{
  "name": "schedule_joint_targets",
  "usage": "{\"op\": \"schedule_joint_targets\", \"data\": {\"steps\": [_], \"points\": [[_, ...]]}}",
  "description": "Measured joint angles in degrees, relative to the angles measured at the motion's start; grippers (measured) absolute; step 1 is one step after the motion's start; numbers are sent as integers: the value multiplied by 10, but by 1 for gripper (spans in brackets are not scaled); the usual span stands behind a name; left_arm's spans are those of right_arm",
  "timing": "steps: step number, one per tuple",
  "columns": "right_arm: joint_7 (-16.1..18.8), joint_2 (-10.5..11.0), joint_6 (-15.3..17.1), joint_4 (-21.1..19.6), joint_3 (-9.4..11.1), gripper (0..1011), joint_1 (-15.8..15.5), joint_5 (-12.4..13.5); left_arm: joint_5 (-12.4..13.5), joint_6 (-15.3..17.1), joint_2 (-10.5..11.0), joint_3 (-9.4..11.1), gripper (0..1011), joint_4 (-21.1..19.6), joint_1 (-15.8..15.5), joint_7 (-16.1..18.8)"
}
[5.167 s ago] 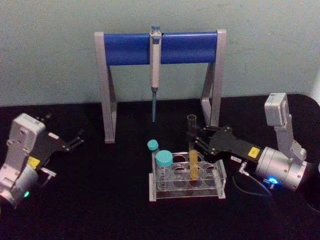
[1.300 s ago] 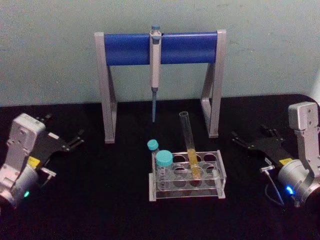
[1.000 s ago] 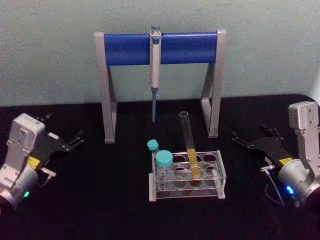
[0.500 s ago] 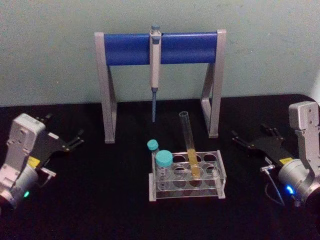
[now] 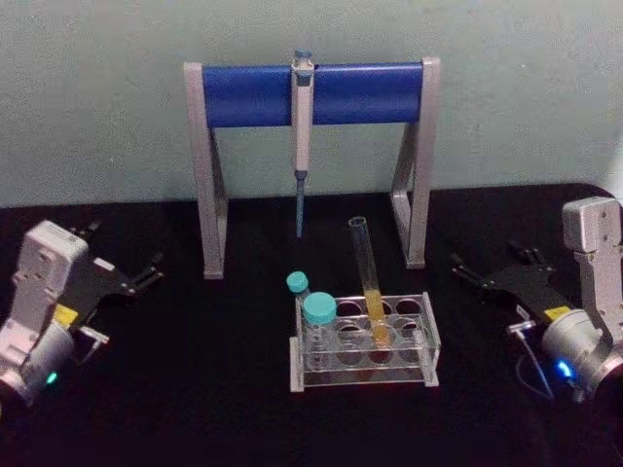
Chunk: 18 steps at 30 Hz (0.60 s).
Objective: Pick up the test tube from the test tube rack, shake it, then place it back into the test tube rack.
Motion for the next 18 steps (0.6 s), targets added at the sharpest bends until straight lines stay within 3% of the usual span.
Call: {"op": "schedule_joint_targets", "data": {"steps": [18], "points": [[0, 0, 0, 0, 0, 1000, 0, 0, 0, 0, 0, 0, 1001, 0, 0, 0]]}}
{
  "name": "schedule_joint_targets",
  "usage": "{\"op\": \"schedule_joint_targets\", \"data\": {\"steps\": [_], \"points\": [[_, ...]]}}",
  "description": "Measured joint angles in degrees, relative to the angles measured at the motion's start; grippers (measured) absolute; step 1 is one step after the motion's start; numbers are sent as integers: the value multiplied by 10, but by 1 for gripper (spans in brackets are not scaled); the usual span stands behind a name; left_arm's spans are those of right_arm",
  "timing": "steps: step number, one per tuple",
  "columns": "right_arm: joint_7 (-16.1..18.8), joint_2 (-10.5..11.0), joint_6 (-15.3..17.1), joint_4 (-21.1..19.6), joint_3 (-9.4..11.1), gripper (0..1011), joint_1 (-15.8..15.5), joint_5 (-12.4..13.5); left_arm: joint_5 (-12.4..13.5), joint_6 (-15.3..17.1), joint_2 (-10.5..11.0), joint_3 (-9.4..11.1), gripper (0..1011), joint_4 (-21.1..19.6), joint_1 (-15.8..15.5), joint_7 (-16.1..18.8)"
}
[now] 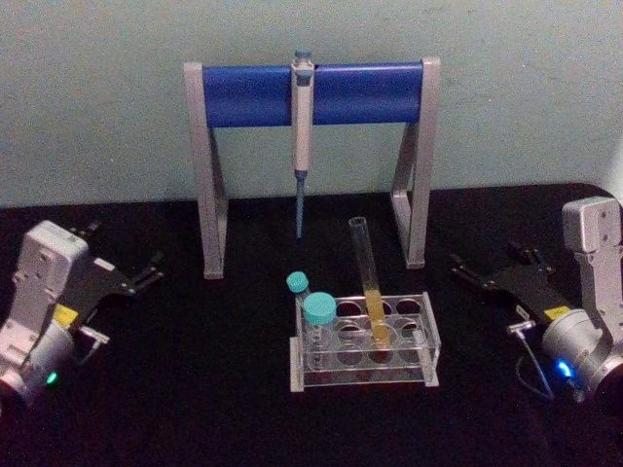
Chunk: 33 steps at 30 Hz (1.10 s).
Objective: Pick up the test tube from the test tube rack, shake it, then place it back into the test tube rack.
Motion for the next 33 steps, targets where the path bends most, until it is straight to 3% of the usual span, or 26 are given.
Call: {"op": "schedule_joint_targets", "data": {"steps": [33], "points": [[0, 0, 0, 0, 0, 1000, 0, 0, 0, 0, 0, 0, 1001, 0, 0, 0]]}}
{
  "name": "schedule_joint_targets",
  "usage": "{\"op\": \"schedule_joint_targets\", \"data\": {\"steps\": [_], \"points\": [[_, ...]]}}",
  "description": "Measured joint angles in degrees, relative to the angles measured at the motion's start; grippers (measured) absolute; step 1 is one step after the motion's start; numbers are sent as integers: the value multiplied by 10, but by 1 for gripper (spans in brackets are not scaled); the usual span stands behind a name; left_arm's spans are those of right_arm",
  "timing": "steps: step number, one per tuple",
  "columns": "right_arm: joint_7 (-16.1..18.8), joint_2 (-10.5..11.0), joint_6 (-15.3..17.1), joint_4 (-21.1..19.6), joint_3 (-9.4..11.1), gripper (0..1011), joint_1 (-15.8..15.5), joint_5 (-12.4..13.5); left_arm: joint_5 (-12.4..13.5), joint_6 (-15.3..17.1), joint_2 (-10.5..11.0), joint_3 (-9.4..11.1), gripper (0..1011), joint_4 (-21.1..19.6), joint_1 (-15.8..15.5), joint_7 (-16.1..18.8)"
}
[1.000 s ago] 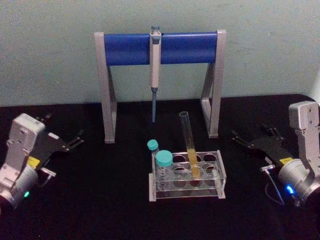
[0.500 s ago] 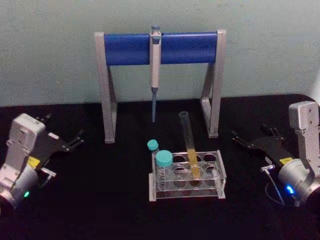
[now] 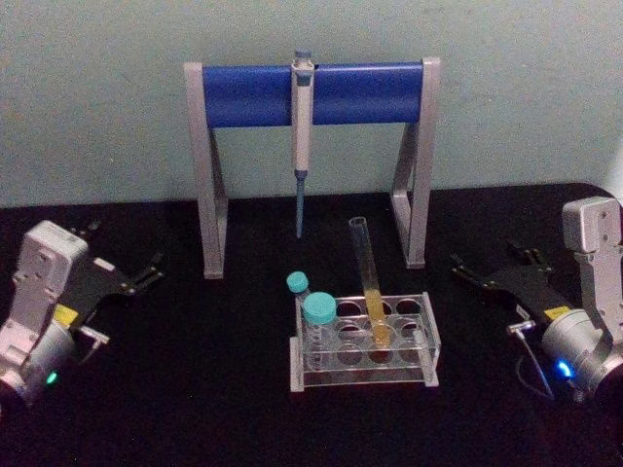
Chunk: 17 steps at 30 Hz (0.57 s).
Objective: Pick up the test tube from the test tube rack, shake it, then place it back into the test tube rack.
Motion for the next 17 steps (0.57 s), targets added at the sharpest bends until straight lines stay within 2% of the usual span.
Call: {"op": "schedule_joint_targets", "data": {"steps": [17], "points": [[0, 0, 0, 0, 0, 1000, 0, 0, 0, 0, 0, 0, 1001, 0, 0, 0]]}}
